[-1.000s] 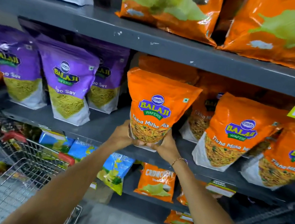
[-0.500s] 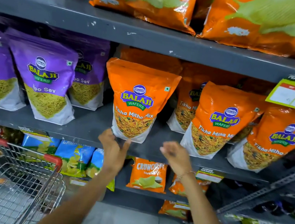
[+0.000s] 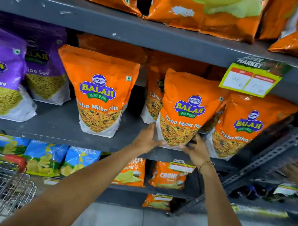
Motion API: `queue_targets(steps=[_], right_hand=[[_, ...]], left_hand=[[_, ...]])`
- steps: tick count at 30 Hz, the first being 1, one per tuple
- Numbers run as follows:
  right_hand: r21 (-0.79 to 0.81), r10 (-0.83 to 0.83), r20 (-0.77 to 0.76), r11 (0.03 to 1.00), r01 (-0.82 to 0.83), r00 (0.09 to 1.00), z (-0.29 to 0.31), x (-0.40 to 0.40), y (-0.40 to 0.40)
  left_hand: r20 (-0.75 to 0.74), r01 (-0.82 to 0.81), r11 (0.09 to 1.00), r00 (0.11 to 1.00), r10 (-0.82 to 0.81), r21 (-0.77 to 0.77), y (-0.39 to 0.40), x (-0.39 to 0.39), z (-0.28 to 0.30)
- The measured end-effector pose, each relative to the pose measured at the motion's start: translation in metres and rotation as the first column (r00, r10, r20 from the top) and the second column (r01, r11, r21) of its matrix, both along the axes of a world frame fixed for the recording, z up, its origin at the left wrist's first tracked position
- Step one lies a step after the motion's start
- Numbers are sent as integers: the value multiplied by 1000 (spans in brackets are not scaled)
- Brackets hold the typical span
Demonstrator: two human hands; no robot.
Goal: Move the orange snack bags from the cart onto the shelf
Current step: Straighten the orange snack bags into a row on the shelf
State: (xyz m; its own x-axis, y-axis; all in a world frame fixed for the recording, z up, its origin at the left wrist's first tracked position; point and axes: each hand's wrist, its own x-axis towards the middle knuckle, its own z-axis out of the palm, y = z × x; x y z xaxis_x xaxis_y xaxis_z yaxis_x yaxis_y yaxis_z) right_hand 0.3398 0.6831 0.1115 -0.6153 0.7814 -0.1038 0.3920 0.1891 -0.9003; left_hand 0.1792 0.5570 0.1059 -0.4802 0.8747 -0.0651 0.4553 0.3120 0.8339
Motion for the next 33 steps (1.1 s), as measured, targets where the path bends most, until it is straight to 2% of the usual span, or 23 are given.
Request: queue_targets(steps=[3,7,13,19,23,25,27,29,31,33], right_hand=[[67,-12,28,998,10,1000,0,-5,1],[107,59,20,992,-61,998,0,-18,-4],[179,44,38,983,-50,998,-3,-34,-13],[145,78,29,986,-81,997,0,-36,-13],[40,135,-16,990,-134,991,-1,-23,-18],[112,58,66,992,-65,996,-4,-4,-17],[296,-100,184,954,42,978,-3,25,-10],[417,-226,287,904,91,931,0,58,3],[386,-315,334,906,176,888,6,88,19],[341,-391,303,896,284,869,13,107,36]], left_hand=[[30,-106,994,994,104,36,-1,-1,-8],[50,-216,972,976,213,90,-20,-10,-15],[8,-269,959,963,269,95,-34,-17,-14],[-3,-245,966,969,246,80,-34,-12,-7],[73,-298,950,954,292,96,-39,5,-2],[88,-420,883,907,411,210,-40,25,-1],[107,-484,828,874,474,283,-38,51,1],[84,-371,895,929,361,246,-24,77,8],[32,-130,977,992,126,168,3,96,12],[38,41,997,998,-44,69,32,112,20]])
